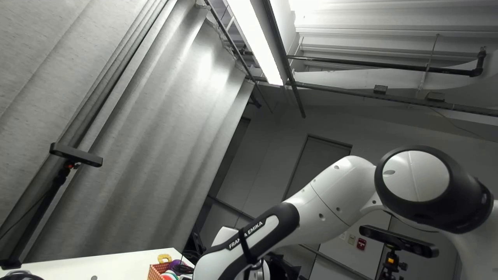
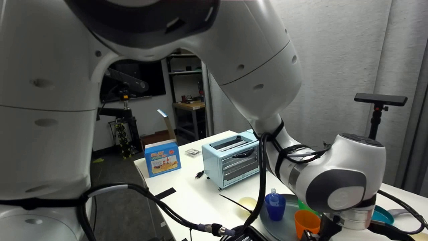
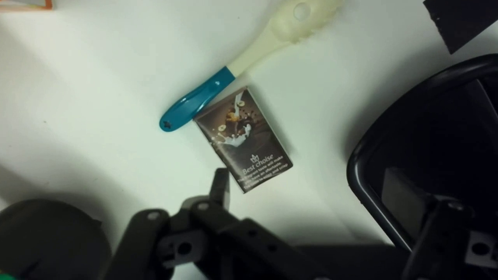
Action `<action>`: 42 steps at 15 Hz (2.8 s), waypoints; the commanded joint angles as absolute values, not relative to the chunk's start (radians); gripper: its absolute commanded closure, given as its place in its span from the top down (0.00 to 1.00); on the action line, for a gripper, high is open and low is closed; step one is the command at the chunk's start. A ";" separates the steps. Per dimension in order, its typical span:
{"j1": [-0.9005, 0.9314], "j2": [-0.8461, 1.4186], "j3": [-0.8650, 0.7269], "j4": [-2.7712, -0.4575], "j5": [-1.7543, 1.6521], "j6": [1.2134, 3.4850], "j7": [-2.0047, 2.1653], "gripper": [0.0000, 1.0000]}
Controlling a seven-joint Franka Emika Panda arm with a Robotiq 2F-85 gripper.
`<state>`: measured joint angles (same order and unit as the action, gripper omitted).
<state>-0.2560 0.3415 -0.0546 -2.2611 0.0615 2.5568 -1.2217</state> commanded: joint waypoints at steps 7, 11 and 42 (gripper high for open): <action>-0.366 0.410 0.013 -2.167 0.202 2.488 -1.516 1.00; -0.338 0.421 -0.013 -2.181 0.149 2.495 -1.514 1.00; -0.322 0.558 -0.011 -2.194 0.021 2.806 -1.380 0.40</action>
<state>-0.3212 0.5447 -0.0124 -2.1966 0.0477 2.7662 -1.4218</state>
